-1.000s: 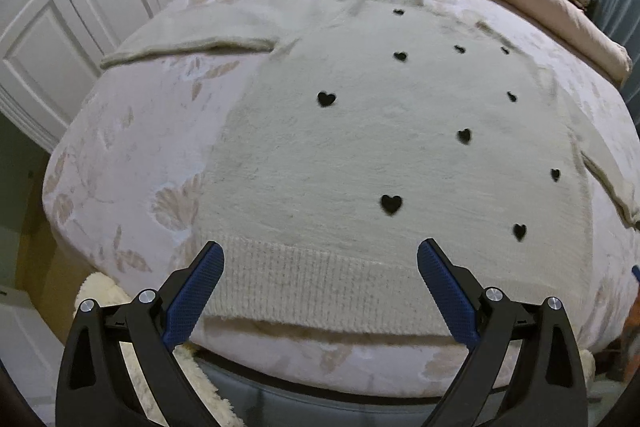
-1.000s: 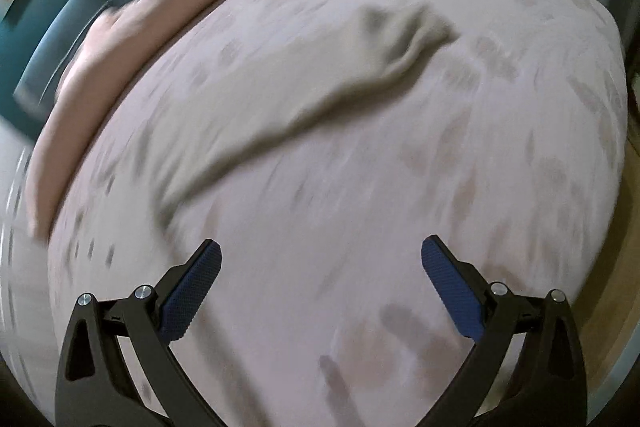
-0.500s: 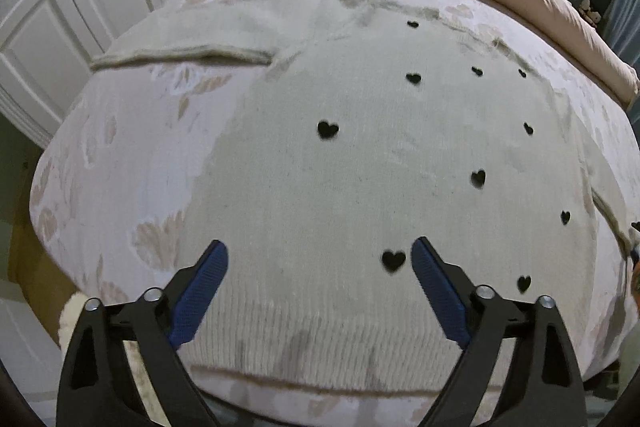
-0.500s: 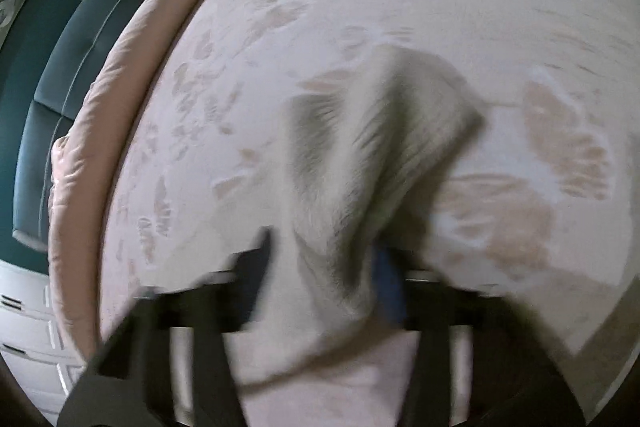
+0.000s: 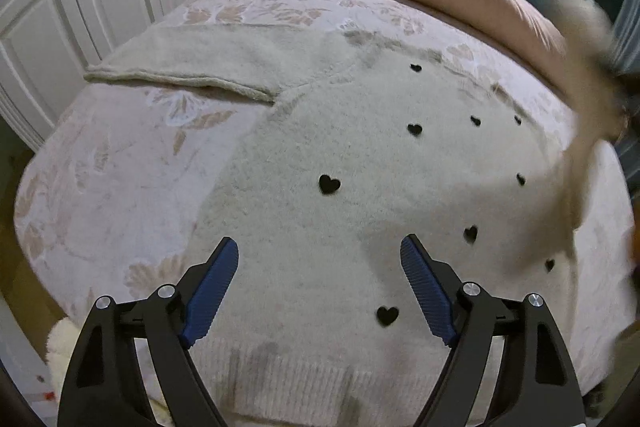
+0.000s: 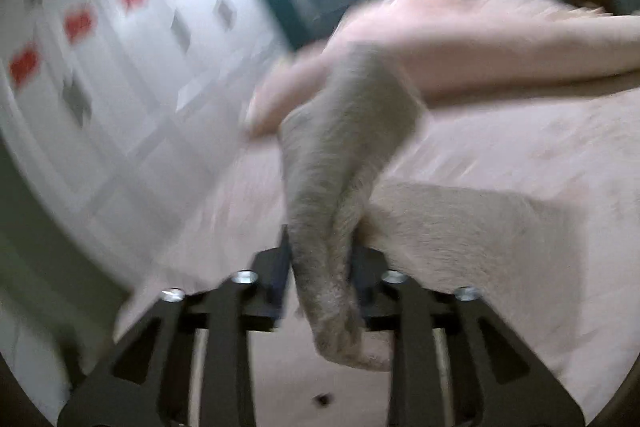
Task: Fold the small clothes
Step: 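Grasp the sweater sleeve cuff with the right gripper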
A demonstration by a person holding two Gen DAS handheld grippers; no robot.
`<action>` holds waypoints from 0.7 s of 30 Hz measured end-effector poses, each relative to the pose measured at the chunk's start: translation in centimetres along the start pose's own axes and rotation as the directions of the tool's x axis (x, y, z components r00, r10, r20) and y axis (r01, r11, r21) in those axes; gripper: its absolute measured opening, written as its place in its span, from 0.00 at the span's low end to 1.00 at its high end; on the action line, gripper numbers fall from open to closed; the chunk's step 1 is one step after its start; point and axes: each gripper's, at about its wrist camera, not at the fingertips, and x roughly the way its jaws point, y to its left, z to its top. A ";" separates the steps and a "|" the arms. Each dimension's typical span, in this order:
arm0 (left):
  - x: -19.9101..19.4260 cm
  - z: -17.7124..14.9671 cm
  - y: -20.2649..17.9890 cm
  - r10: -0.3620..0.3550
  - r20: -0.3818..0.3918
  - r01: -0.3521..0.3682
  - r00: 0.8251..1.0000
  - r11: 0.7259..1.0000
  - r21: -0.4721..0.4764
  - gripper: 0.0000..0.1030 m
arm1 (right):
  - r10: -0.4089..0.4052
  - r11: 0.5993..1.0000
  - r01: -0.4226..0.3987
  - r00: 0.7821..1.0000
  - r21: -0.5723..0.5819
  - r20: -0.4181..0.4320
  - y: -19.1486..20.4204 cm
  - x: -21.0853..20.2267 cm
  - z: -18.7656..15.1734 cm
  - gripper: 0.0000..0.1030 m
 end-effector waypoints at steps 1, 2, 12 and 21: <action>0.3 0.3 0.2 -0.023 -0.008 0.023 1.000 1.000 -0.014 0.79 | -0.012 1.000 0.011 0.998 -0.015 -0.061 0.8 2.5 -1.6 0.37; 0.8 0.8 0.6 -0.062 -0.028 0.061 0.998 0.998 -0.034 0.79 | -0.041 0.999 0.038 0.992 -0.028 -0.117 1.5 4.5 -3.2 0.37; 8.7 5.7 1.1 -0.262 -0.096 0.238 0.960 0.950 -0.203 0.80 | -0.169 0.947 0.209 0.970 0.244 -0.175 -4.9 -2.3 -12.8 0.50; 13.5 7.7 -0.2 -0.371 -0.083 0.320 0.925 0.876 -0.361 0.41 | -0.220 0.812 0.264 0.965 0.521 -0.145 -14.0 -3.3 -12.5 0.61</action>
